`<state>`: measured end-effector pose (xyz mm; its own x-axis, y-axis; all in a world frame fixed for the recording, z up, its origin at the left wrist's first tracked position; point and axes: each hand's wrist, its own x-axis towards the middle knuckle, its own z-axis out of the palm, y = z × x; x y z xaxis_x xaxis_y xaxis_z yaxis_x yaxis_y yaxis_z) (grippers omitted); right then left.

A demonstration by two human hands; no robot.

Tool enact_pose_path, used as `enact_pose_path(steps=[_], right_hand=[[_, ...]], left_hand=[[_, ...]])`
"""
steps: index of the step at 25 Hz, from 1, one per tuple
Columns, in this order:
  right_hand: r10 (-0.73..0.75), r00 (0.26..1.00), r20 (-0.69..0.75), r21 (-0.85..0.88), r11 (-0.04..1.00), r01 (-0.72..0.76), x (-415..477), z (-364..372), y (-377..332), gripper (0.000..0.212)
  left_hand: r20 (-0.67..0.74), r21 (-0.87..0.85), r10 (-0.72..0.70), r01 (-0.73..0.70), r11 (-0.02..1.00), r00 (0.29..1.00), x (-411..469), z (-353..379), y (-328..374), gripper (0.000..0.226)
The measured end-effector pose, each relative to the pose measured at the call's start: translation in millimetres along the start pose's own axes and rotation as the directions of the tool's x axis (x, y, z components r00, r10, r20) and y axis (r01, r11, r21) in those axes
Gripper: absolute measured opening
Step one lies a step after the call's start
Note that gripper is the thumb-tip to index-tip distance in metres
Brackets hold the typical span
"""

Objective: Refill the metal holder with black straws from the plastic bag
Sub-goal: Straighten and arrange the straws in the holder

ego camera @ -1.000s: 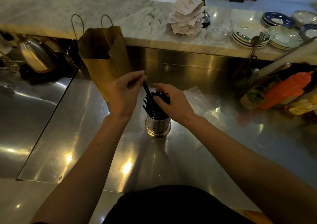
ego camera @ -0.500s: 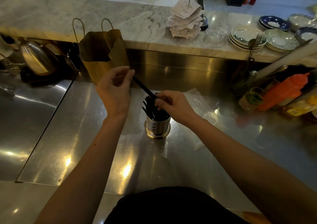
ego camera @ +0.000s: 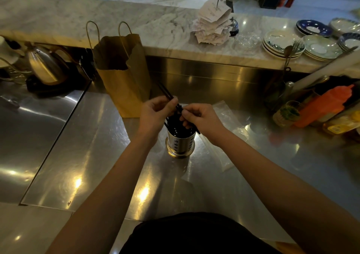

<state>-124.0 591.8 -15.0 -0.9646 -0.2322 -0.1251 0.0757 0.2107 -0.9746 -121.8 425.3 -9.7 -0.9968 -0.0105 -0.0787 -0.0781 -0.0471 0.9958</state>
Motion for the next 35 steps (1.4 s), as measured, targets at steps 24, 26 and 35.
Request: enact_pose_path(steps=[24, 26, 35], right_hand=[[-0.251, 0.912, -0.324, 0.003, 0.964, 0.266, 7, -8, -51, 0.013], [-0.272, 0.912, -0.309, -0.012, 0.959, 0.282, 10, -8, -52, 0.016], [-0.288, 0.947, -0.141, -0.426, 0.881, 0.205, 18, -2, -21, 0.020]], left_hand=[[0.185, 0.513, 0.172, -0.245, 0.823, 0.967, -1, 4, -13, 0.024], [0.192, 0.565, 0.209, -0.283, 0.775, 0.959, 0, 8, -12, 0.022], [0.171, 0.628, 0.094, -0.182, 0.757, 0.981, -1, 12, -25, 0.033]])
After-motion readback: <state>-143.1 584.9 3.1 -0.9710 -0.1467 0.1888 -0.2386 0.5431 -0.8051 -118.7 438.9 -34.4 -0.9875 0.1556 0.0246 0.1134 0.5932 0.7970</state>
